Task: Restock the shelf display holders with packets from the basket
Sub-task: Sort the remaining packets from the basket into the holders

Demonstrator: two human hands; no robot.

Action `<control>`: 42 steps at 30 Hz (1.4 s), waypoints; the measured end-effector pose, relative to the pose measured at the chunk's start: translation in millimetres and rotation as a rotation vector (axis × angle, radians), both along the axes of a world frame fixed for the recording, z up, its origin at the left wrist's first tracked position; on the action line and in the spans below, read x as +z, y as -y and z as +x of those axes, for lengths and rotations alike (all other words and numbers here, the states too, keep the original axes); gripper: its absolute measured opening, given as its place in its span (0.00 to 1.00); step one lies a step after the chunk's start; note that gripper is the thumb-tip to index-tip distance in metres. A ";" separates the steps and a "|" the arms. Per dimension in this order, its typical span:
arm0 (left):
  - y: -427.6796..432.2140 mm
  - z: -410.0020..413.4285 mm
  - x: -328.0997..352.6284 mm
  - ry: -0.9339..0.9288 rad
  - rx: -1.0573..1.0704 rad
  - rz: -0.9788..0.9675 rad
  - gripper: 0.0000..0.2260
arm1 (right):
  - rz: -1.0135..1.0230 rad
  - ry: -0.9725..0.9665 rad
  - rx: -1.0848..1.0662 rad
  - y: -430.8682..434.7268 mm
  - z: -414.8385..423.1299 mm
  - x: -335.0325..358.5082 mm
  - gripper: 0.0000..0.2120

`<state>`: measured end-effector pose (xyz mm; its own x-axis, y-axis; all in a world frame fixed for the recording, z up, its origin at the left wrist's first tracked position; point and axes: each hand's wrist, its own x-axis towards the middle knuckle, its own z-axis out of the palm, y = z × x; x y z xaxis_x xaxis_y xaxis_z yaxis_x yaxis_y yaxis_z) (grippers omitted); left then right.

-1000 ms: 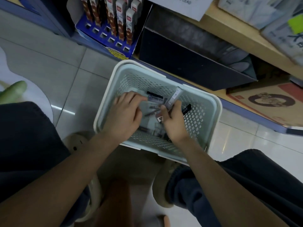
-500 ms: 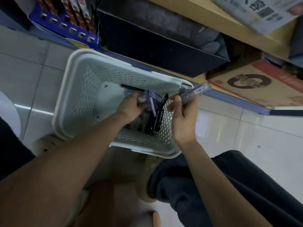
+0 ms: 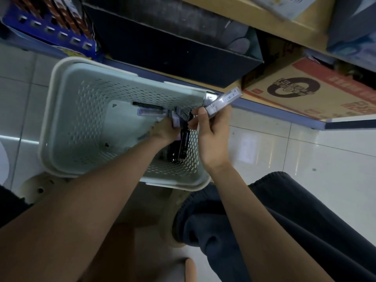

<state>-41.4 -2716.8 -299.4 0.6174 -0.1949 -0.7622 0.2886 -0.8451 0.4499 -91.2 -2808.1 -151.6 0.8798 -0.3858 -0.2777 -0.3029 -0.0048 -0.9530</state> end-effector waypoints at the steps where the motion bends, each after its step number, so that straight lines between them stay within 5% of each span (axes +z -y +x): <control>1: -2.1 0.3 2.0 -0.011 0.011 -0.035 0.18 | -0.007 -0.003 0.007 0.0 -0.2 0.2 0.09; 9: -24.6 -18.6 69.5 0.064 0.444 -0.524 0.04 | -0.075 -0.075 0.122 2.2 -1.4 1.2 0.07; 18: -37.1 -33.7 149.0 -0.002 0.719 -0.841 0.02 | 0.068 -0.248 0.381 -2.4 -6.1 31.8 0.10; 28: -40.9 -41.0 202.6 0.154 0.757 -0.785 0.06 | -0.056 -0.240 0.298 -10.4 -9.7 81.2 0.06; 38: -48.2 -35.0 253.6 0.230 0.865 -0.928 0.04 | 0.127 -0.240 0.193 -16.6 -9.4 142.6 0.09; 42: -54.7 -38.1 280.5 0.237 0.771 -0.825 0.07 | -0.102 -0.159 0.161 -19.8 -8.0 156.3 0.04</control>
